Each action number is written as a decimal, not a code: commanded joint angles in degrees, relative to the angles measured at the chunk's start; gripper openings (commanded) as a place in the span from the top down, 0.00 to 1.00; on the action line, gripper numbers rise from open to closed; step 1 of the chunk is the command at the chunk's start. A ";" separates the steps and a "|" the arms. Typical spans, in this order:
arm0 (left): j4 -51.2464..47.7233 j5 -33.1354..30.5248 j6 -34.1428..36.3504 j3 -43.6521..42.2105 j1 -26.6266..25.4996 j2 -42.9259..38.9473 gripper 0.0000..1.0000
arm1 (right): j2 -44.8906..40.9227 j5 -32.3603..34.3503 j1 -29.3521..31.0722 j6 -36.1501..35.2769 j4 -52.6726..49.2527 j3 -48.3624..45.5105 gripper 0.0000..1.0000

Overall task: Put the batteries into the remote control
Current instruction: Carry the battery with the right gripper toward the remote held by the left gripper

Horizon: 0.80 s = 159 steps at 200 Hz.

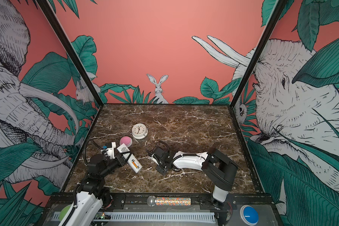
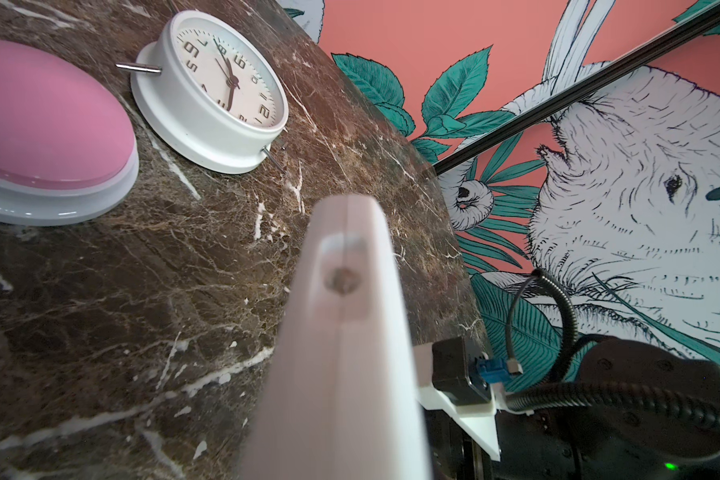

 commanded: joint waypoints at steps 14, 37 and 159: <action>2.46 0.54 -0.45 -0.79 0.30 -1.08 1.00 | 0.88 1.57 0.68 0.58 -1.46 0.38 0.79; 2.47 0.60 -0.54 -0.79 0.30 -1.28 1.00 | 0.98 1.44 0.79 0.75 -1.43 0.42 0.76; 2.69 0.71 -0.83 -0.90 0.25 -1.50 1.00 | -0.21 1.94 0.79 1.54 -1.84 -1.32 0.77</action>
